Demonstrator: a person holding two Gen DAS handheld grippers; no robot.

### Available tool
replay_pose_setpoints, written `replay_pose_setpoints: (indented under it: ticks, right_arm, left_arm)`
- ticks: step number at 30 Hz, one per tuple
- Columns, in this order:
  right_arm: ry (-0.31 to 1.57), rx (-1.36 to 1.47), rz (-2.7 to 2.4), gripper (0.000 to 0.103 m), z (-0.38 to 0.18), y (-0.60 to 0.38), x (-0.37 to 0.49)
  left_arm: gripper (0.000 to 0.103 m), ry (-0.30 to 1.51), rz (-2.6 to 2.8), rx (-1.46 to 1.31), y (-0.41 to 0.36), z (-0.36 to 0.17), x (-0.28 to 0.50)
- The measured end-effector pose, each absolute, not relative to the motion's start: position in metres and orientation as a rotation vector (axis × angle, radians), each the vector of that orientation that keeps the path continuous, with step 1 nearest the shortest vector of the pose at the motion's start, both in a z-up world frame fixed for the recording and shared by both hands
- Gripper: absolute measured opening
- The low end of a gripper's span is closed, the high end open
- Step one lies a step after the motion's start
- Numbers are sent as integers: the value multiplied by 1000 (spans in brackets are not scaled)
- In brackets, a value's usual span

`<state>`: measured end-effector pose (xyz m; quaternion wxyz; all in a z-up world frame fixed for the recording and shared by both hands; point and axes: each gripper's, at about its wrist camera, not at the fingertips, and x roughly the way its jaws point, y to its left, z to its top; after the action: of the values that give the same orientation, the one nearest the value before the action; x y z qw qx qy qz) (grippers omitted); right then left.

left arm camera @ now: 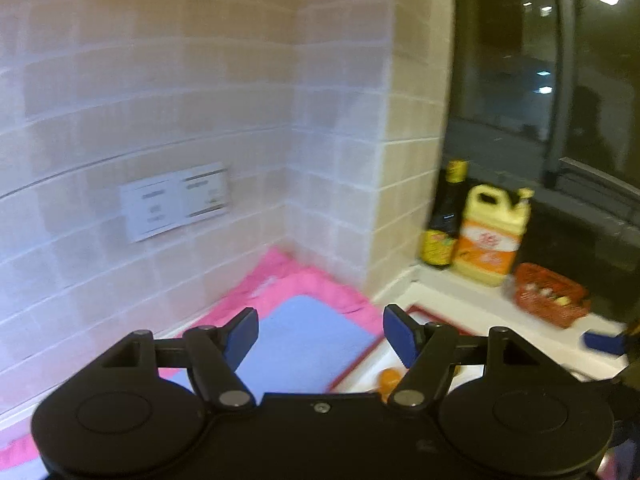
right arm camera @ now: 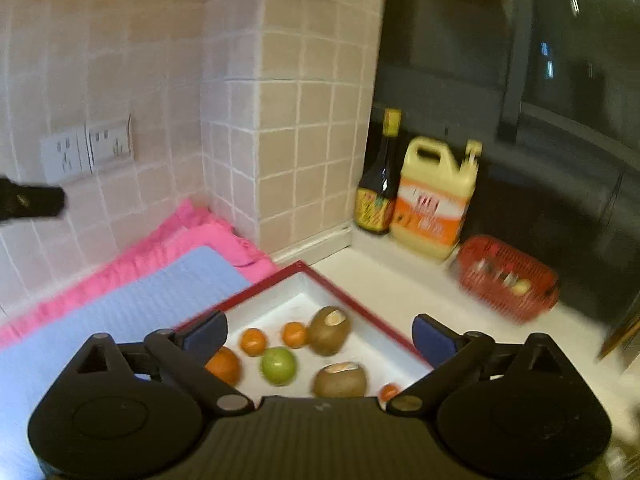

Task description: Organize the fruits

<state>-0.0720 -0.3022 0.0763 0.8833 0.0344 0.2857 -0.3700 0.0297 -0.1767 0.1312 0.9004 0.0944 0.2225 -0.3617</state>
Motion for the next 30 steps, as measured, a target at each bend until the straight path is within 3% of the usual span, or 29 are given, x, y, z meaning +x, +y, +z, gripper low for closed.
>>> replay_pose_setpoints:
  ticks: [9,30]
  right_arm:
    - [626,136,-763,100,61,-307,-65]
    - [672,222,-780,101,38,-328,-67]
  left_arm:
    - [82,565,-579,224,-142,95,45]
    - [82,646,-661,307,-177,53,23]
